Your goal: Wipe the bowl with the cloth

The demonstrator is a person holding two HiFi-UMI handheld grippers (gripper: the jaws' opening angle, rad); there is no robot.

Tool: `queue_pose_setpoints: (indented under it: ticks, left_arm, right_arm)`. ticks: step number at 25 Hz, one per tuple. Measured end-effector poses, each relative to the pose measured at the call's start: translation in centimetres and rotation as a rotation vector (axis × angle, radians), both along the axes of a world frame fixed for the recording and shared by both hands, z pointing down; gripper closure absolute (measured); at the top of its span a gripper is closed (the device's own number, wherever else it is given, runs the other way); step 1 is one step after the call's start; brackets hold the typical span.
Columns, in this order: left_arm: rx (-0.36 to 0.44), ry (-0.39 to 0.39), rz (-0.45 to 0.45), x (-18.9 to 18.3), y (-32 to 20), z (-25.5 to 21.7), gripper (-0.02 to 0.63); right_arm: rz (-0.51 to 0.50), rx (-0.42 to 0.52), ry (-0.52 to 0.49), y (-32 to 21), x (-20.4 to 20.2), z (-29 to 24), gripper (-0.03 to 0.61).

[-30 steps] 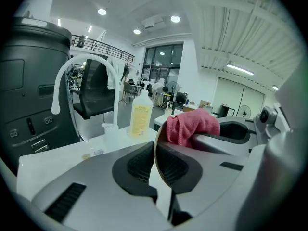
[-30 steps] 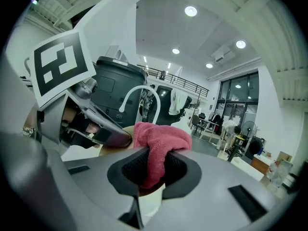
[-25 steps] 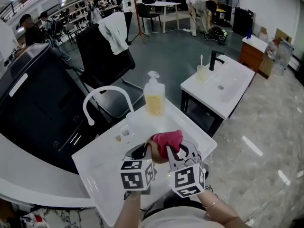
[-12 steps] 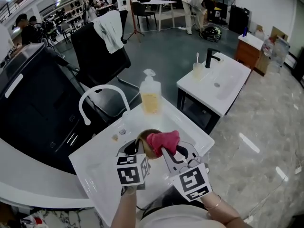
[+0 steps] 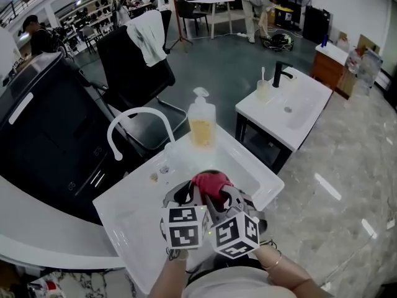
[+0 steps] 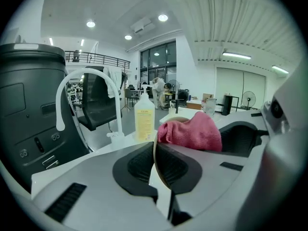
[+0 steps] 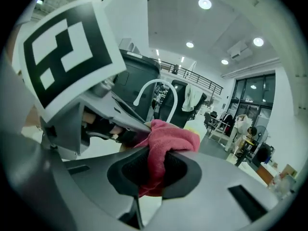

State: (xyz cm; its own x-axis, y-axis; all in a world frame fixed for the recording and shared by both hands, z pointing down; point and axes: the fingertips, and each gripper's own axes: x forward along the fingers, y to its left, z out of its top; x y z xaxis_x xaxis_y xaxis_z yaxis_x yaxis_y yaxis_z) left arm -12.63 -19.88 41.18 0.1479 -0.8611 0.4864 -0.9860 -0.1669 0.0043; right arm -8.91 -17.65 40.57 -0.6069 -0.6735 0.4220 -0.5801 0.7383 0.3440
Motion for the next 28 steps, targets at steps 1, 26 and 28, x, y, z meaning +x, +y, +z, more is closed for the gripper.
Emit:
queue_pose_setpoints:
  ticks: [1,26,28]
  left_arm:
    - [-0.003,0.005,0.006,0.0,0.1,0.0,0.586]
    - [-0.051,0.104,-0.066,-2.2,-0.5,1.7,0.586]
    - [-0.064,0.143,-0.085,-2.6,-0.8,2.1,0.586]
  right_arm:
    - [0.007,0.000,0.012,-0.1,0.0,0.2,0.526]
    - [0.021,-0.149,-0.388,1.4,4.7,-3.8,0.526]
    - [-0.064,-0.243,-0.497,2.7,3.4,-3.8,0.526]
